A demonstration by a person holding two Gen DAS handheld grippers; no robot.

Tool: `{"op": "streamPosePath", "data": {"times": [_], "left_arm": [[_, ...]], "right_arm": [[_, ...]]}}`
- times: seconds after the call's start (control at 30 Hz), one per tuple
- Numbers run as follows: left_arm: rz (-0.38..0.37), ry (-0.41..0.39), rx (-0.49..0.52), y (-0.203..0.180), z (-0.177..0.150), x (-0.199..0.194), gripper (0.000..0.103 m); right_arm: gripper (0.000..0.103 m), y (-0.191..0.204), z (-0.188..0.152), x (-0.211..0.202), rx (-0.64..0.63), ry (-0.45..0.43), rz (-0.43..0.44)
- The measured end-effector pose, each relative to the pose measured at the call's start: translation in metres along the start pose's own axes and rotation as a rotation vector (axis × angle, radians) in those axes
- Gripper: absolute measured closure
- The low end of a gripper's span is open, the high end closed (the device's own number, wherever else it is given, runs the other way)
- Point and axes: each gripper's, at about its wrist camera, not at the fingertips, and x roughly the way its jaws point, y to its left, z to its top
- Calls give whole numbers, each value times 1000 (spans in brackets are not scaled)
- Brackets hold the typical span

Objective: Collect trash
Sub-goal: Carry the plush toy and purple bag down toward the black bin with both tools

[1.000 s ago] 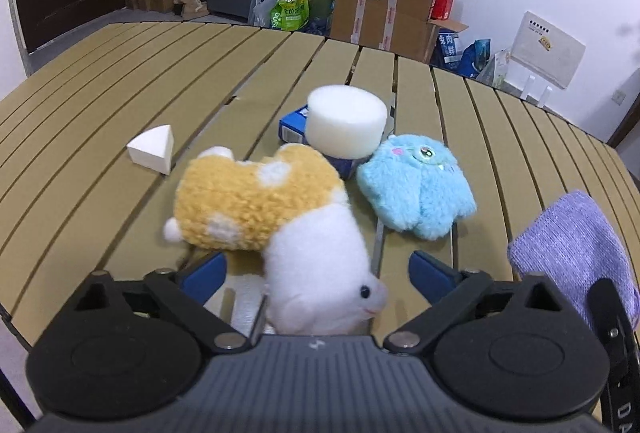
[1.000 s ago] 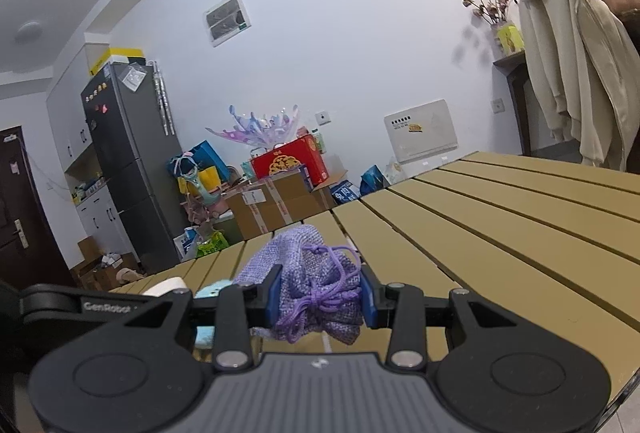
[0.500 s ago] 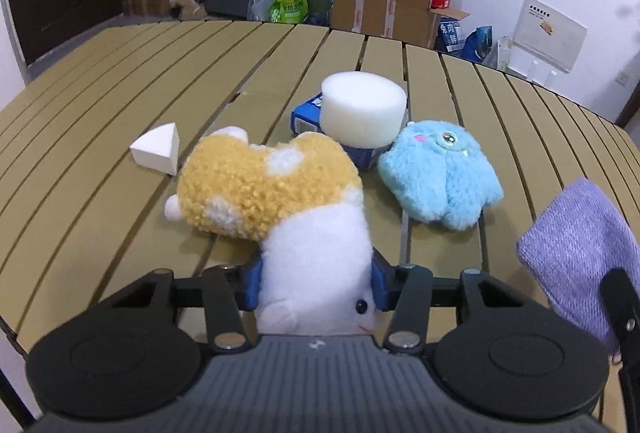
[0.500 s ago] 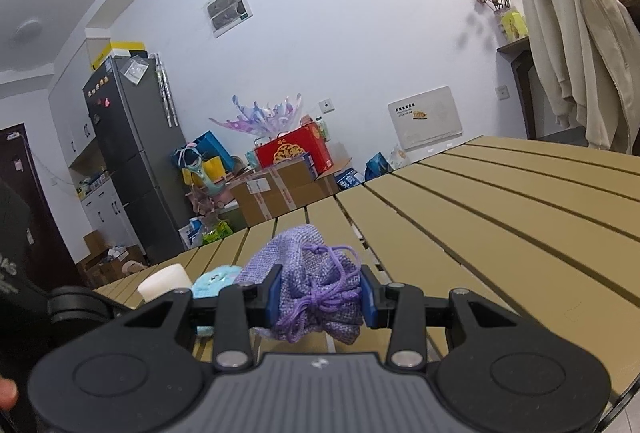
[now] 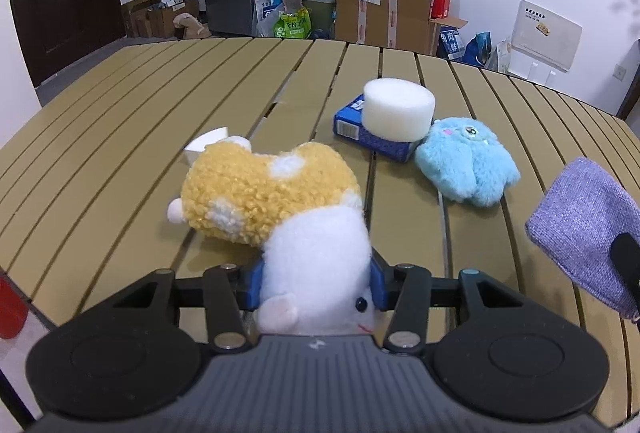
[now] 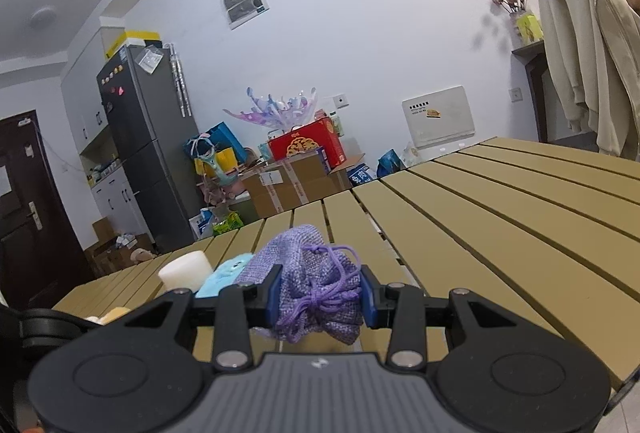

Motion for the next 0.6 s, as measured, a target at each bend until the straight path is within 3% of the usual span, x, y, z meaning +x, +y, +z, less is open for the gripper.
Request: {"op": "streamPosePath", "data": {"times": [0.6], "left_arm": [[-22,-70,59,40,-36,-68,54]], "right_arm": [[66,21,-3,-83,-79,-2,23]]}}
